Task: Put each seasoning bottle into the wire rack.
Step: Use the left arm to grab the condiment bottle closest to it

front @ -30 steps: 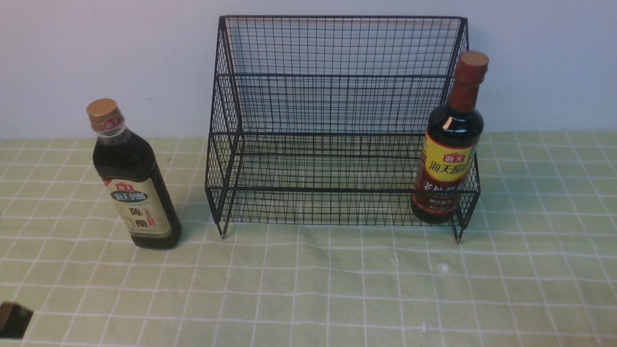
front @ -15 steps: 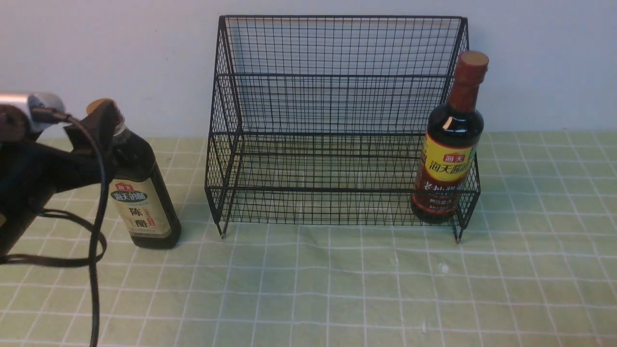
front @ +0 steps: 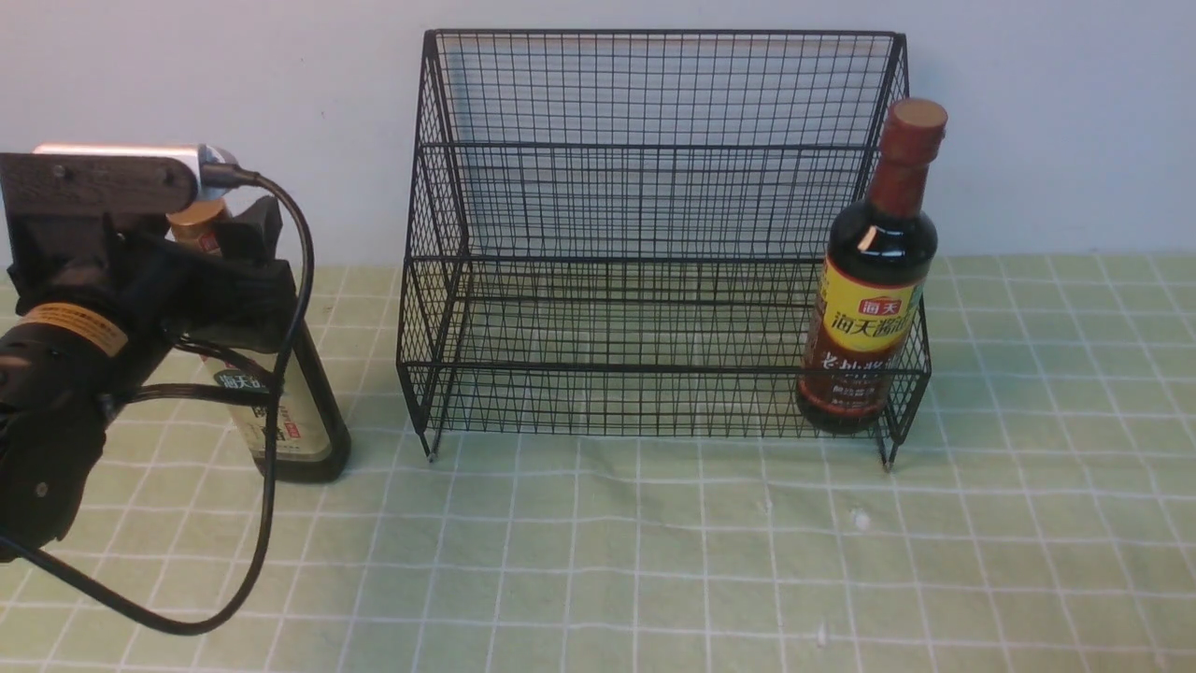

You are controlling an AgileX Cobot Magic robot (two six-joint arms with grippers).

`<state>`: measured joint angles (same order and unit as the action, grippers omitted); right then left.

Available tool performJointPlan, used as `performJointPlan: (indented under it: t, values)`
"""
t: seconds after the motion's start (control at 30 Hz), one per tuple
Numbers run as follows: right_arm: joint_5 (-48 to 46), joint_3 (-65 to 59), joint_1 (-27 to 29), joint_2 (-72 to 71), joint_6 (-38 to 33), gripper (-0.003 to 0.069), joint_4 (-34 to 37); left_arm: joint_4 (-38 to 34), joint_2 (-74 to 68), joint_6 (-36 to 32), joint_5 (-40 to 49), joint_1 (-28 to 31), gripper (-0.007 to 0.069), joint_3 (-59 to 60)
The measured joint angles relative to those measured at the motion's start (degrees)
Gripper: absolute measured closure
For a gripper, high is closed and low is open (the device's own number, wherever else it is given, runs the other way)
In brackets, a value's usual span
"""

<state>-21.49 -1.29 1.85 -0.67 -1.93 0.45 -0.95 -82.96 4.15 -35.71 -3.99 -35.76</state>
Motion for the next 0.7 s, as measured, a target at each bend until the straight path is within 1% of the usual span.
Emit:
performJointPlan:
  t: [0.07,0.1,0.13,0.17,0.2,0.27,0.33,0.37,0.4,0.57,0.7]
  values:
    - [0.0,0.0,0.0,0.0,0.0,0.0671,0.0,-0.71,-0.39,0.05,-0.39,0.0,0.0121,-0.13]
    - [0.0,0.0,0.0,0.0,0.0,0.0671,0.0,-0.84,-0.39,0.05,-0.39,0.0,0.0173,-0.25]
    - [0.0,0.0,0.0,0.0,0.0,0.0671,0.0,-0.84,-0.39,0.05,-0.39,0.0,0.0185,-0.33]
    - [0.0,0.0,0.0,0.0,0.0,0.0671,0.02,-0.84,-0.39,0.05,-0.49,0.0,0.0281,-0.54]
    - [0.0,0.0,0.0,0.0,0.0,0.0671,0.02,-0.84,-0.39,0.05,-0.37,0.0,0.0323,-0.75]
    - [-0.04,0.0,0.0,0.0,0.0,0.0671,0.02,-0.78,-0.07,-0.13,0.32,0.0,0.0313,-1.01]
    - [-0.04,0.0,0.0,0.0,0.0,0.0671,0.02,-0.59,1.04,-0.41,3.18,0.0,0.0313,-1.57]
    - [-0.04,0.0,0.0,0.0,0.0,0.0671,0.02,-0.52,1.56,-0.47,5.37,0.0,0.0313,-2.11]
    - [-0.04,0.0,0.0,0.0,0.0,0.0671,0.02,-0.56,3.06,-0.85,10.44,0.0,0.0313,-3.7]
    - [-0.04,0.0,0.0,0.0,0.0,0.0671,0.02,-2.42,7.51,-2.75,22.94,0.0,0.0313,-11.86]
    - [-0.06,0.0,0.0,0.0,0.0,0.0671,0.02,-5.32,9.67,-3.39,27.88,-0.06,0.0313,-19.11]
